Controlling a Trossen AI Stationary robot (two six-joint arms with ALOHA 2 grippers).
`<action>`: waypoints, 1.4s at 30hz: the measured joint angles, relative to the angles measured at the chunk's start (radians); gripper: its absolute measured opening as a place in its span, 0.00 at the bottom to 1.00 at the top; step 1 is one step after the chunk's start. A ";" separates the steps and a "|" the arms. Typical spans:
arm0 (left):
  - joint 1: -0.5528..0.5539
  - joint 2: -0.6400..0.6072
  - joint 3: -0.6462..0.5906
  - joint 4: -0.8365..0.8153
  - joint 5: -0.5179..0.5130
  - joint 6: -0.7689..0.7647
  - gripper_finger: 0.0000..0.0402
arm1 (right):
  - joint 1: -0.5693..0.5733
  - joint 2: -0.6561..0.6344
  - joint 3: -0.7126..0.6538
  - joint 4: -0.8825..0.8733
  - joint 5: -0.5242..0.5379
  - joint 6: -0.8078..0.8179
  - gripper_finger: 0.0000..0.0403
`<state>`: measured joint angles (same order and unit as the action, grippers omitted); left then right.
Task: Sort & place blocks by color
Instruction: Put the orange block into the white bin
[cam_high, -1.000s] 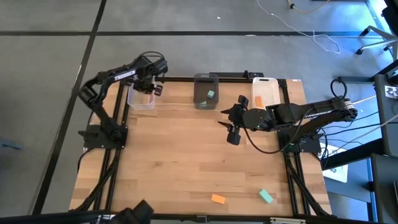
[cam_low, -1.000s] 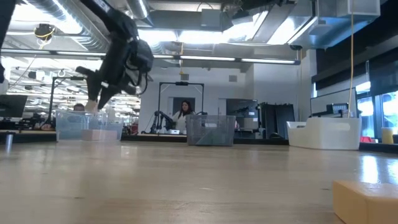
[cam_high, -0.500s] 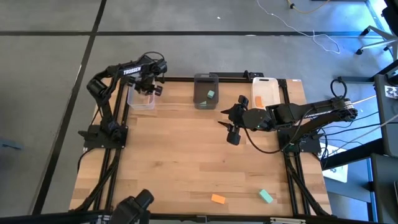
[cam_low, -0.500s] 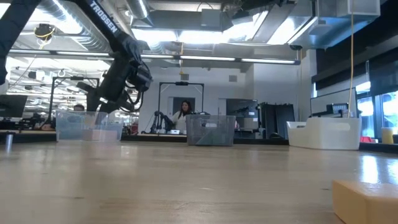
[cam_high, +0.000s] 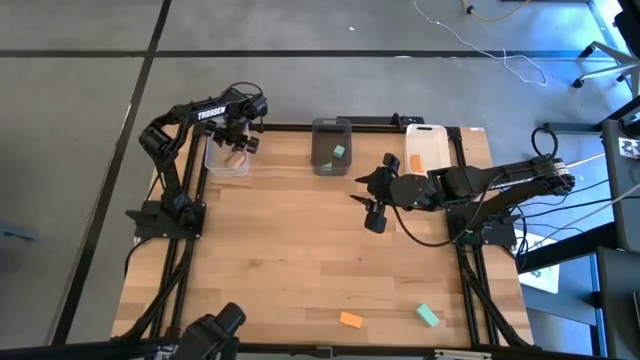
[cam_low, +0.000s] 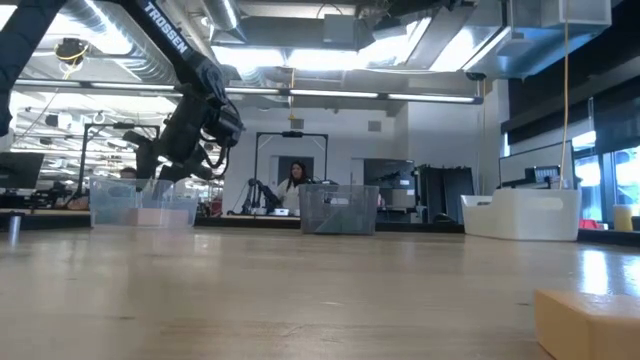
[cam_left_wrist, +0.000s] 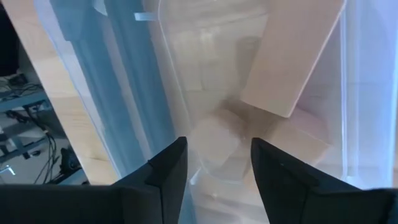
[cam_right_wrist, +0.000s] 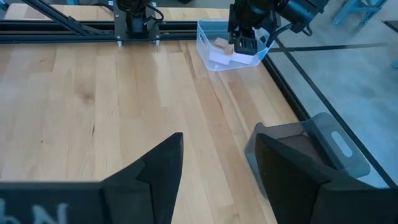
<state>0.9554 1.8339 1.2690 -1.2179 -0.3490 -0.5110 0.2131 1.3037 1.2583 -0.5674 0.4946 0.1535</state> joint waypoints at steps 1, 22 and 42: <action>0.000 0.000 0.000 0.000 -0.004 0.000 0.41 | 0.000 0.000 0.000 0.000 0.000 0.000 0.50; -0.441 -0.427 0.000 0.076 0.183 0.179 0.42 | 0.000 -0.030 0.000 -0.249 -0.280 0.030 0.50; -1.186 -0.546 0.000 0.433 0.184 0.075 0.42 | 0.074 -0.030 0.000 -0.358 -0.661 0.101 0.50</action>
<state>-0.2310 1.2877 1.2694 -0.7846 -0.1650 -0.4361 0.2873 1.2736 1.2583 -0.9251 -0.1667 0.2548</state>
